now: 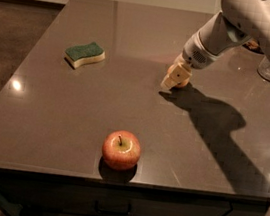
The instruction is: Move orange near sponge
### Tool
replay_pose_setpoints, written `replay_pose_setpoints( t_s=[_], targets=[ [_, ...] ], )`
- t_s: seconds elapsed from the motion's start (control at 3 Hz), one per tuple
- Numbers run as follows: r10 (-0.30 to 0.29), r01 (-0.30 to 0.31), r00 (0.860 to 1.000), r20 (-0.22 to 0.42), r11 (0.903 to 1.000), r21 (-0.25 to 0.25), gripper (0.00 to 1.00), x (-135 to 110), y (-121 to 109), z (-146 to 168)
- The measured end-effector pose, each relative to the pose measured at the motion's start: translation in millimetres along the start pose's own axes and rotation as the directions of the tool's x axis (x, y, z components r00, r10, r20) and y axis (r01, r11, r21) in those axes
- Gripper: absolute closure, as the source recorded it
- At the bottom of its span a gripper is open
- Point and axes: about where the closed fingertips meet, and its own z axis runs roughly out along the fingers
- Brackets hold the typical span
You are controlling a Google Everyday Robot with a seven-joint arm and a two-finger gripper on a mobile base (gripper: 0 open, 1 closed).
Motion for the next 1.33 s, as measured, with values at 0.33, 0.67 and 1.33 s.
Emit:
replay_pose_setpoints(
  t_s=[0.33,0.67,1.33],
  targets=[
    [-0.016,0.016,1.0,0.012,0.9996,-0.025,0.64,-12,3,3],
    [-0.054,0.056,0.998,0.036,0.9974,-0.045,0.87,-37,13,4],
    [-0.147,0.155,0.983,0.107,0.9858,-0.066,1.0,-119,51,37]
  ],
)
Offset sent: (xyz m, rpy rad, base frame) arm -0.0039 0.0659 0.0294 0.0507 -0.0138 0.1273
